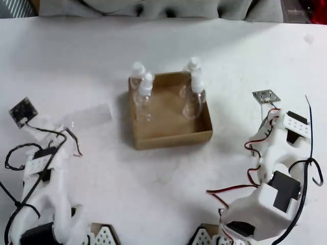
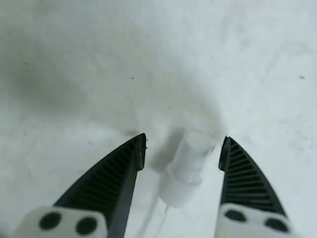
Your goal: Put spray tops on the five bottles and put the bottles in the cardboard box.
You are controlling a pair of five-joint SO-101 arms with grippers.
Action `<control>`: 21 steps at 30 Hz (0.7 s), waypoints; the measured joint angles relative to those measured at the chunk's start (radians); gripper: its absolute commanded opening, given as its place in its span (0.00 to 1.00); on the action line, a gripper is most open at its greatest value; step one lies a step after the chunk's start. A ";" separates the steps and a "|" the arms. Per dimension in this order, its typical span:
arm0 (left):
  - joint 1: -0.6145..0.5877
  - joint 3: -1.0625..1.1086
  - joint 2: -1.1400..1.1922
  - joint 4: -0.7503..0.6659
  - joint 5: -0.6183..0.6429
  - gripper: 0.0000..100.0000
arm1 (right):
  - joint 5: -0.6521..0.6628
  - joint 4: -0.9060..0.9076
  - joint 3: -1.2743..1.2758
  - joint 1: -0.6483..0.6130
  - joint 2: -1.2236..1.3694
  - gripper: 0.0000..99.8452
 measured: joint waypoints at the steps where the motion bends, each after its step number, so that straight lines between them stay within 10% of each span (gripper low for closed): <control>1: 0.003 0.000 0.000 -0.006 0.034 0.02 | 0.000 0.000 0.000 0.000 0.000 0.21; 21: 0.164 -0.069 -0.253 0.336 0.273 0.38 | 0.000 0.000 0.000 0.000 0.000 0.21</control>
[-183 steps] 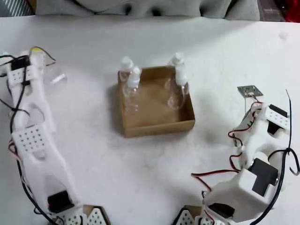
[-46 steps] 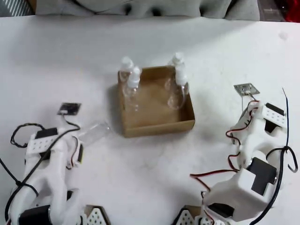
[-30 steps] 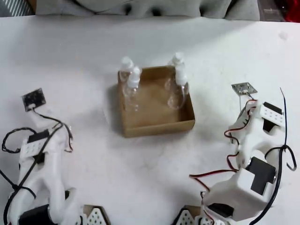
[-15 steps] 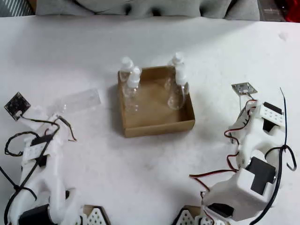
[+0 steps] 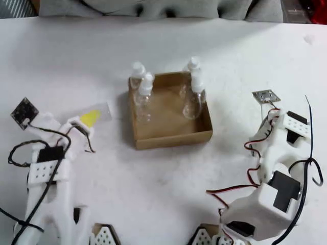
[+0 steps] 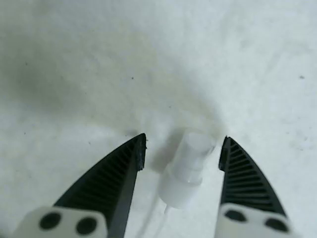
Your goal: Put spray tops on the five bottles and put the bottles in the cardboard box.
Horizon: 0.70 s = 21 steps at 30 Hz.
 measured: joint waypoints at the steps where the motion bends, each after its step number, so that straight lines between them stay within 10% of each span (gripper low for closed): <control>1: 0.008 -0.012 0.018 0.009 0.002 0.40 | 0.000 0.000 0.000 0.000 0.000 0.21; 21: 0.035 -0.374 0.603 0.014 0.250 0.47 | 0.000 0.000 0.000 -0.014 0.000 0.21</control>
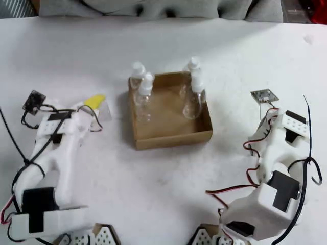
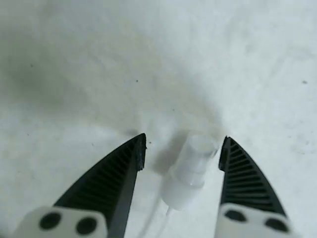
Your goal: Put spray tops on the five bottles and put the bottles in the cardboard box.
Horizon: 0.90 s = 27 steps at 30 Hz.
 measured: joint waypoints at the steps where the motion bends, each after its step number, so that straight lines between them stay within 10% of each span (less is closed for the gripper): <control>1: 0.000 -0.002 0.014 0.000 0.012 0.47 | 0.000 0.000 0.000 -0.005 0.000 0.21; 27: -0.112 -0.186 0.296 -0.064 0.023 0.46 | 0.000 0.000 0.000 -0.017 0.000 0.21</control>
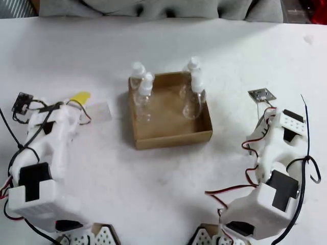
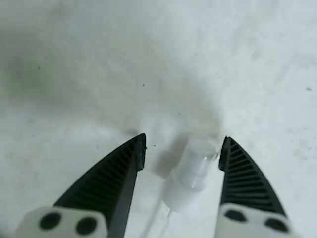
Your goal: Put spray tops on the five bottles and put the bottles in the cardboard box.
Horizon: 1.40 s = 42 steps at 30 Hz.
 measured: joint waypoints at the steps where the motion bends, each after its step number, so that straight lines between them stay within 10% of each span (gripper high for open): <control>1: 0.000 0.000 0.002 0.000 0.000 0.44 | 0.000 0.000 0.000 0.000 0.000 0.21; 10: 0.014 0.000 0.002 0.006 -0.020 0.01 | 0.000 0.000 0.000 0.000 0.000 0.21; 20: 0.017 -0.018 0.005 0.006 -0.078 0.02 | 0.000 0.008 0.000 0.000 0.000 0.21; 37: 0.135 -0.252 0.035 0.358 -1.025 0.02 | -0.157 0.097 0.000 0.003 0.000 0.21; 42: 0.170 -0.253 0.037 0.359 -1.099 0.10 | -0.226 0.098 0.000 0.003 0.000 0.22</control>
